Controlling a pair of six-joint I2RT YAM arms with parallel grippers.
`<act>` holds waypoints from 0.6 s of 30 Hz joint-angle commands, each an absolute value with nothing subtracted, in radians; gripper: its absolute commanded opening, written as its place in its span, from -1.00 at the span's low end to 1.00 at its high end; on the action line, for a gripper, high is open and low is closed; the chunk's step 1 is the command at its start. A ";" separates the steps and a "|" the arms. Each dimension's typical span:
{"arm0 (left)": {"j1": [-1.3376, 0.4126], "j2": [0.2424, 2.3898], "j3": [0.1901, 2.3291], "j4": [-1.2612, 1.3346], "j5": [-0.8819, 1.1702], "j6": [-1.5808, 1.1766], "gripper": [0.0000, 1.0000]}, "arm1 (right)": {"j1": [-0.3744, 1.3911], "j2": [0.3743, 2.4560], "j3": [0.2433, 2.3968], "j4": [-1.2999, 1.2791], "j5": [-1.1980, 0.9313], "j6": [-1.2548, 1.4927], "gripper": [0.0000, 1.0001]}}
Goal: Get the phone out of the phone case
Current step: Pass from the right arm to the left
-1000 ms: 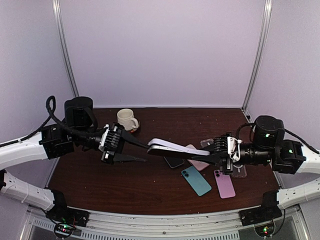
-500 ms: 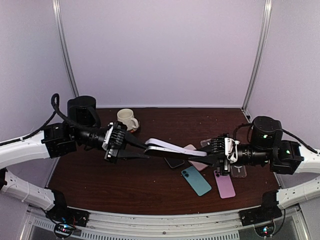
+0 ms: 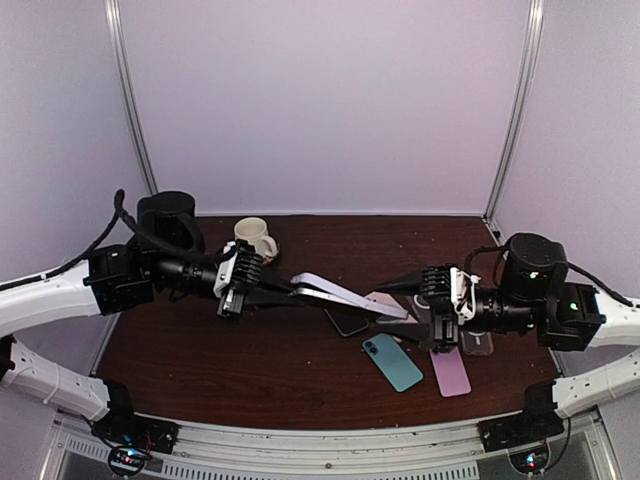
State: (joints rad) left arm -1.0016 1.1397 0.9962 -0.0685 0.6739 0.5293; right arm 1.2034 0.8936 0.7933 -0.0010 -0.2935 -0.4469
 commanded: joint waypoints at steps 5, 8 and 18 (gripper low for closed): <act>-1.007 1.115 0.976 -0.090 0.587 0.744 -1.00 | 1.216 0.798 0.820 -0.124 -0.312 -0.286 0.72; -1.008 1.101 0.969 -0.138 0.563 0.834 -1.00 | 1.216 0.803 0.861 -0.217 -0.329 -0.237 0.80; -1.008 1.011 0.854 -0.172 0.515 1.180 -1.00 | 1.214 1.019 1.051 -0.422 -0.472 -0.136 0.94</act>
State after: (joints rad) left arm -1.0035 1.0672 0.8825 -0.2413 0.5266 0.9813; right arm 1.2114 0.9257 0.9588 -0.2897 -0.4057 -0.1810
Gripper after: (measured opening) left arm 0.066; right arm 0.970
